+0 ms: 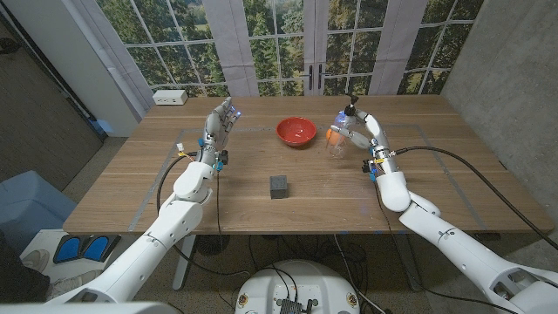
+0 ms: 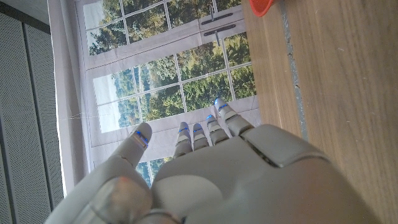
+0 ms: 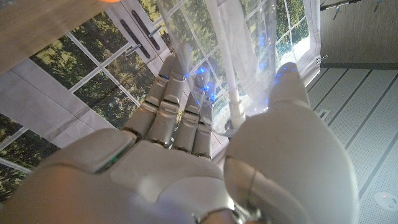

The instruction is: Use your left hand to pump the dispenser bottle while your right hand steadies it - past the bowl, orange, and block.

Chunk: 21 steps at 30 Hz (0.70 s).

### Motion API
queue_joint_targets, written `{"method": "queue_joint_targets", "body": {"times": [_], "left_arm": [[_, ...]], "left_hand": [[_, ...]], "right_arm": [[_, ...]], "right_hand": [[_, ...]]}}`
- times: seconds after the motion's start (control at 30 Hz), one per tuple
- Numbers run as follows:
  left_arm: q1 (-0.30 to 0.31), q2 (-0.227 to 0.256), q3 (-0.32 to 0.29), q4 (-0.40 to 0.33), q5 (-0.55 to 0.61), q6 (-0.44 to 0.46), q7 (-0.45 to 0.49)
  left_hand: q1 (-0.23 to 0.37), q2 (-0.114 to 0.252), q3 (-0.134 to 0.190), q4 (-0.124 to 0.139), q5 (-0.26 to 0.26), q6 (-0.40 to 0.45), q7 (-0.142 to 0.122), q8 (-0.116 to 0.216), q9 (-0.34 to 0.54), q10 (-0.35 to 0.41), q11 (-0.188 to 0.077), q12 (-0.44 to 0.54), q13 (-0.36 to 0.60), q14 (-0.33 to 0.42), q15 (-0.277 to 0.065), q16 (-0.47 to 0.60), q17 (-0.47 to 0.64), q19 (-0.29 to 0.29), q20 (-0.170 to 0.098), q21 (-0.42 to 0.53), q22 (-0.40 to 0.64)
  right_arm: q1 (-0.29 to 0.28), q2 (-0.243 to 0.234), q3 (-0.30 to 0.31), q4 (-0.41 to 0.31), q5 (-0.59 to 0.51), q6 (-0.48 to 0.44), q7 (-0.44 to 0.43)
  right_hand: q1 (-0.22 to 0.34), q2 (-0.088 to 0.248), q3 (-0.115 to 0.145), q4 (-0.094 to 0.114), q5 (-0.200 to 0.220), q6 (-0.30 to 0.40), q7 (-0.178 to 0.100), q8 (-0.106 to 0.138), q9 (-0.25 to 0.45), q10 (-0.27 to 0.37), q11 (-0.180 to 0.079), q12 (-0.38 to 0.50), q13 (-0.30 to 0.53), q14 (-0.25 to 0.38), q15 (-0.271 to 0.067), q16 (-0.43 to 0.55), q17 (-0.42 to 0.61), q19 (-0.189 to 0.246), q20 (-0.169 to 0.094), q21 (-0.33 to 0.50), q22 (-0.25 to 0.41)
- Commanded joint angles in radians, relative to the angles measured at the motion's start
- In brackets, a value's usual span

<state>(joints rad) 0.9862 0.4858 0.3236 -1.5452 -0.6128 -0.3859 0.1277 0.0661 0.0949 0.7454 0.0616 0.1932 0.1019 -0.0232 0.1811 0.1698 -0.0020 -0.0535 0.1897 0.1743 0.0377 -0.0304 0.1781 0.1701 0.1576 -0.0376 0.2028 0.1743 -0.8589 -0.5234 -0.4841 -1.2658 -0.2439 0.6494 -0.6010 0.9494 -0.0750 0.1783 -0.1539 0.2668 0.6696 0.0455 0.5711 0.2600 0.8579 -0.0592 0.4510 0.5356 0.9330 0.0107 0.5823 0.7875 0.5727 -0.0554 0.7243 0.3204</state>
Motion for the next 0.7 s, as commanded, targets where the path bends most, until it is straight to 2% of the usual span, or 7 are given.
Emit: {"method": "queue_joint_targets", "body": {"times": [0.03,0.43,0.7], "left_arm": [[0.02,0.0,-0.005,-0.017,0.008,-0.009,0.016],[0.046,0.007,-0.013,-0.042,0.013,-0.018,0.024],[0.058,0.011,-0.019,-0.052,0.011,-0.021,0.026]], "left_hand": [[-0.008,0.061,0.01,0.0,0.005,0.005,0.0,0.0,0.003,0.008,-0.005,0.001,0.002,0.008,-0.038,0.0,0.001,0.006,-0.02,-0.002,0.002],[-0.009,0.061,0.011,-0.001,0.005,0.006,-0.001,0.0,0.003,0.008,-0.006,0.001,0.002,0.008,-0.037,0.0,0.001,0.006,-0.02,-0.002,0.002],[-0.009,0.06,0.011,-0.001,0.004,0.007,-0.001,0.001,0.003,0.008,-0.004,0.001,0.002,0.009,-0.038,0.0,0.001,0.006,-0.021,-0.002,0.002]], "right_arm": [[0.045,0.01,-0.013,0.038,-0.003,0.013,0.01],[0.092,0.018,-0.031,0.079,-0.038,0.034,-0.009],[0.112,0.025,-0.041,0.096,-0.044,0.015,-0.018]], "right_hand": [[0.235,0.224,0.029,0.032,0.004,0.198,-0.198,0.007,0.003,0.137,-0.13,-0.004,0.004,0.149,-0.243,-0.006,0.007,-0.006,-0.151,0.008,0.002],[0.236,0.224,0.026,0.033,0.005,0.197,-0.198,0.007,0.005,0.141,-0.133,-0.006,0.008,0.15,-0.243,-0.01,0.015,-0.011,-0.151,0.017,-0.001],[0.237,0.224,0.024,0.034,0.006,0.2,-0.198,0.007,0.004,0.139,-0.132,-0.009,0.009,0.152,-0.243,-0.013,0.021,-0.013,-0.151,0.023,-0.003]]}}
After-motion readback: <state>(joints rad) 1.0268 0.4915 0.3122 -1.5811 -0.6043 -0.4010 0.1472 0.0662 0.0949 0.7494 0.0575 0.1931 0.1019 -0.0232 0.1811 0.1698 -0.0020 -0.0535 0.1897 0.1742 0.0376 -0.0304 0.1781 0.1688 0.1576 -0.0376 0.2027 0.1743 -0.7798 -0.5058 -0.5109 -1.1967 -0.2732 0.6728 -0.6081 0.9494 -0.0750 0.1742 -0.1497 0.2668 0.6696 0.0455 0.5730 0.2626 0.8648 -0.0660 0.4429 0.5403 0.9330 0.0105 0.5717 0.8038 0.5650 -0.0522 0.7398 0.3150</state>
